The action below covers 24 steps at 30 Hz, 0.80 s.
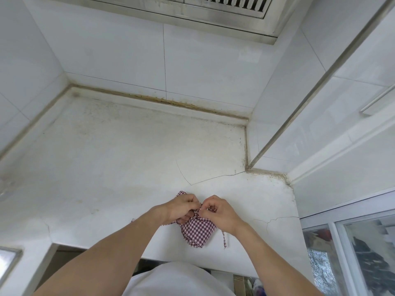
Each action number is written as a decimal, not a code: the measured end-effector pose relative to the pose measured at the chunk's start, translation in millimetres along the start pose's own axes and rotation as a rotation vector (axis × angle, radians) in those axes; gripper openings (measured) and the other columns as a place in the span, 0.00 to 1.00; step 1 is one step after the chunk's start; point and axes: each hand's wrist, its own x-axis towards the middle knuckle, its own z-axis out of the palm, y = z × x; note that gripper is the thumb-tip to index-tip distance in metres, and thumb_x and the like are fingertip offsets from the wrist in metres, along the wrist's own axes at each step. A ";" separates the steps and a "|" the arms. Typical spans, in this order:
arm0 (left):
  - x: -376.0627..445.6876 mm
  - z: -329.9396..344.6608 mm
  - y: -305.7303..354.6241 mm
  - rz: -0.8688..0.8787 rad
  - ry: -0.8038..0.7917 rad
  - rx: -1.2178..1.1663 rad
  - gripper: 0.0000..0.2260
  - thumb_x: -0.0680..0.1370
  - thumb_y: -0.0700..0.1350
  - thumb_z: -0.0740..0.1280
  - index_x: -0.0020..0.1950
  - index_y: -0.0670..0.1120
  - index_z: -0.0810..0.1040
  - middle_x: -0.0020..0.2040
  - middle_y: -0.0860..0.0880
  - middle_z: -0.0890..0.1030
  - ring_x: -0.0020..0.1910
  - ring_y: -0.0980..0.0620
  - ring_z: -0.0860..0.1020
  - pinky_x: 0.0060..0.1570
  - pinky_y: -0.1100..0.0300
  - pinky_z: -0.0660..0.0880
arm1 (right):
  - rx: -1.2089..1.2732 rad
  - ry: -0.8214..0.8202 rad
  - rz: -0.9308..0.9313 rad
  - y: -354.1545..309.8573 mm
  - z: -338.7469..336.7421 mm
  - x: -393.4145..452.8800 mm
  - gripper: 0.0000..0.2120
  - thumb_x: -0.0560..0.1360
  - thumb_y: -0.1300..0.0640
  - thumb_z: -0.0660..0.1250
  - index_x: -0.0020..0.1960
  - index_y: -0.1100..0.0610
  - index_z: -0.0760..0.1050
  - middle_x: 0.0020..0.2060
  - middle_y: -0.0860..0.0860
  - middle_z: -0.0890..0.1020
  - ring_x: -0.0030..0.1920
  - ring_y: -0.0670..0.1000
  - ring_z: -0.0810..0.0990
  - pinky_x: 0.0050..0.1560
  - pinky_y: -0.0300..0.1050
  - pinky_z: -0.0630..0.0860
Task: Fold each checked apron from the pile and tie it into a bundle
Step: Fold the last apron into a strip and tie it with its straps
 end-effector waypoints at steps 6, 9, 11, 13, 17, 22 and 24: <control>-0.3 -0.4 -0.3 0.038 0.027 0.038 0.06 0.83 0.40 0.60 0.46 0.46 0.70 0.28 0.52 0.67 0.26 0.55 0.61 0.26 0.63 0.59 | 0.431 -0.088 0.100 -3.3 -4.8 -2.8 0.06 0.77 0.59 0.70 0.41 0.54 0.77 0.32 0.49 0.71 0.34 0.46 0.67 0.36 0.40 0.62; -1.9 1.6 1.1 0.048 0.017 0.112 0.14 0.83 0.38 0.59 0.37 0.47 0.66 0.27 0.52 0.67 0.26 0.55 0.61 0.29 0.63 0.59 | 0.573 -0.045 0.109 -1.3 -2.1 -0.9 0.05 0.79 0.60 0.68 0.44 0.56 0.77 0.31 0.48 0.69 0.31 0.46 0.63 0.33 0.39 0.60; -1.7 1.2 0.1 0.054 -0.006 0.134 0.17 0.84 0.40 0.58 0.35 0.47 0.66 0.28 0.50 0.66 0.27 0.54 0.60 0.30 0.60 0.58 | 0.651 0.014 0.149 -5.3 2.3 0.2 0.03 0.78 0.58 0.68 0.47 0.58 0.77 0.31 0.48 0.70 0.28 0.45 0.63 0.30 0.37 0.60; -1.6 2.3 -0.4 0.052 -0.025 0.104 0.18 0.85 0.46 0.57 0.35 0.46 0.73 0.28 0.48 0.66 0.27 0.53 0.59 0.31 0.58 0.57 | 0.669 0.075 0.213 -12.3 7.7 1.8 0.06 0.77 0.57 0.69 0.48 0.59 0.76 0.27 0.46 0.73 0.23 0.43 0.63 0.26 0.36 0.61; -4.9 9.1 4.7 0.050 -0.009 0.202 0.22 0.83 0.58 0.59 0.38 0.46 0.78 0.26 0.52 0.68 0.27 0.55 0.63 0.31 0.61 0.62 | 0.684 0.167 0.281 -19.1 18.3 3.8 0.07 0.79 0.57 0.69 0.53 0.60 0.79 0.23 0.46 0.76 0.18 0.43 0.65 0.20 0.35 0.62; -1.3 13.1 -4.4 0.122 0.105 0.173 0.17 0.84 0.48 0.60 0.36 0.45 0.76 0.24 0.54 0.70 0.24 0.59 0.66 0.33 0.63 0.65 | 0.563 0.114 0.273 -10.6 9.0 7.9 0.05 0.77 0.66 0.66 0.51 0.59 0.78 0.24 0.48 0.70 0.23 0.44 0.61 0.23 0.37 0.59; -0.5 14.3 -6.8 0.143 0.169 0.097 0.17 0.84 0.46 0.60 0.36 0.45 0.72 0.26 0.52 0.70 0.23 0.59 0.66 0.30 0.66 0.66 | 0.442 0.074 0.225 -9.2 5.7 6.2 0.10 0.72 0.73 0.63 0.41 0.59 0.73 0.26 0.50 0.71 0.24 0.45 0.63 0.23 0.36 0.60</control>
